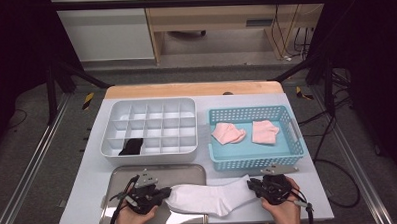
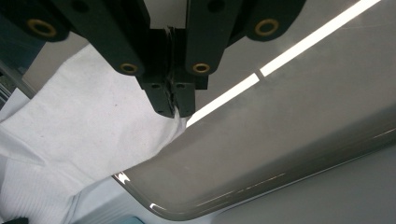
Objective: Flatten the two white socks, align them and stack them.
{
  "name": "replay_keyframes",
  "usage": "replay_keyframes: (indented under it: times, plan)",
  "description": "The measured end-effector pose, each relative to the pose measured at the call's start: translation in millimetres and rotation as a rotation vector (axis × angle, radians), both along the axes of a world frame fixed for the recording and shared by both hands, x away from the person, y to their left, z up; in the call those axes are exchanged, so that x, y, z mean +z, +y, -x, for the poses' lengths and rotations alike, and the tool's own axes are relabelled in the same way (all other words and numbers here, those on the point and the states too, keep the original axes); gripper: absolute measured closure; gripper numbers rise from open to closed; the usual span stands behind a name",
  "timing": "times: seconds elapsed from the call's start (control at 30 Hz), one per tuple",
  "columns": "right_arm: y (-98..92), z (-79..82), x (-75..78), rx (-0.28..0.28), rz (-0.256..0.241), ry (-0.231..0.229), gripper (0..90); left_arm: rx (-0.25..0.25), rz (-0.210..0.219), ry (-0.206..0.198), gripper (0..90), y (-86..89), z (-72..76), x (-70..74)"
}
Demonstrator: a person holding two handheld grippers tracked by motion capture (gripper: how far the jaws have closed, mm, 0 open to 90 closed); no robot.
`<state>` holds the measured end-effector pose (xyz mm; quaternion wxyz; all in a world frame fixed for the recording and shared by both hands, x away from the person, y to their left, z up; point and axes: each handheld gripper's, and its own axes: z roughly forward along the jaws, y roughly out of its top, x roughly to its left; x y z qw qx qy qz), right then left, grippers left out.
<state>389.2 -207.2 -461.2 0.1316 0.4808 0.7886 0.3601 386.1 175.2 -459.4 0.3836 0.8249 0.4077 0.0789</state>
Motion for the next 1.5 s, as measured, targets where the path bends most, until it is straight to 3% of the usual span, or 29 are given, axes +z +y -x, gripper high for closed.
replay_keyframes:
  times: [0.1,0.2,0.3,0.37,0.43,0.5,0.57,0.63,0.73,0.8,0.9,1.03,1.13,1.27,1.4,1.5]
  plan:
    - [0.5,-1.6,-5.1,0.003,0.022,-0.003,75.2,0.004,-0.003,-0.005,86.6,-0.5,0.8,-0.9]
    - [0.8,-1.1,-5.6,0.002,0.014,-0.012,70.5,0.02,-0.004,-0.018,77.7,1.5,0.3,-1.3]
    - [-3.2,3.3,-0.5,0.0,-0.013,-0.052,65.7,0.036,0.015,-0.021,68.9,5.1,-0.1,-1.6]
    - [-5.7,7.5,0.6,-0.002,-0.026,-0.059,63.7,0.04,0.028,-0.018,67.1,7.1,0.4,-2.5]
    - [-7.5,10.4,-2.2,-0.001,-0.026,-0.048,63.2,0.035,0.033,-0.014,70.4,6.9,1.9,-2.6]
    - [-9.4,10.5,-6.4,-0.001,-0.016,-0.032,65.4,0.031,0.036,-0.027,81.4,4.7,3.9,-0.4]
    - [-10.0,9.0,-8.5,0.001,-0.021,-0.02,69.1,0.017,0.045,-0.048,86.7,1.5,6.8,3.6]
    - [-8.8,9.3,-8.1,0.006,-0.021,-0.022,73.2,-0.002,0.07,-0.039,87.7,-1.4,9.3,6.2]
    - [-6.8,9.4,-8.0,0.008,-0.017,-0.024,76.9,0.006,0.044,-0.029,87.8,-4.1,12.2,3.2]
    - [-6.1,8.8,-10.0,0.011,-0.009,-0.024,76.2,0.026,0.004,-0.042,87.1,-5.5,14.4,-0.4]
    - [-7.4,9.0,-9.5,-0.002,-0.005,-0.028,68.8,0.048,-0.065,-0.064,73.1,-6.7,14.8,-6.4]
    - [-9.5,9.8,-9.7,0.0,-0.01,-0.01,64.7,0.054,-0.067,-0.053,61.5,-7.4,11.5,-11.4]
    - [-7.6,7.8,-15.2,0.006,-0.015,0.027,65.2,0.058,-0.04,-0.033,64.6,-7.8,11.3,-12.6]
    - [-5.6,7.7,-15.5,0.003,-0.009,0.03,69.9,0.051,-0.02,-0.01,74.6,-9.8,12.7,-13.2]
    - [-5.2,6.1,-13.3,0.01,-0.017,0.049,78.9,0.037,-0.038,-0.019,80.8,-13.2,14.2,-11.5]
    - [-7.1,4.2,-11.6,-0.003,-0.028,0.041,80.6,0.037,-0.021,-0.027,83.4,-14.8,12.9,-10.4]
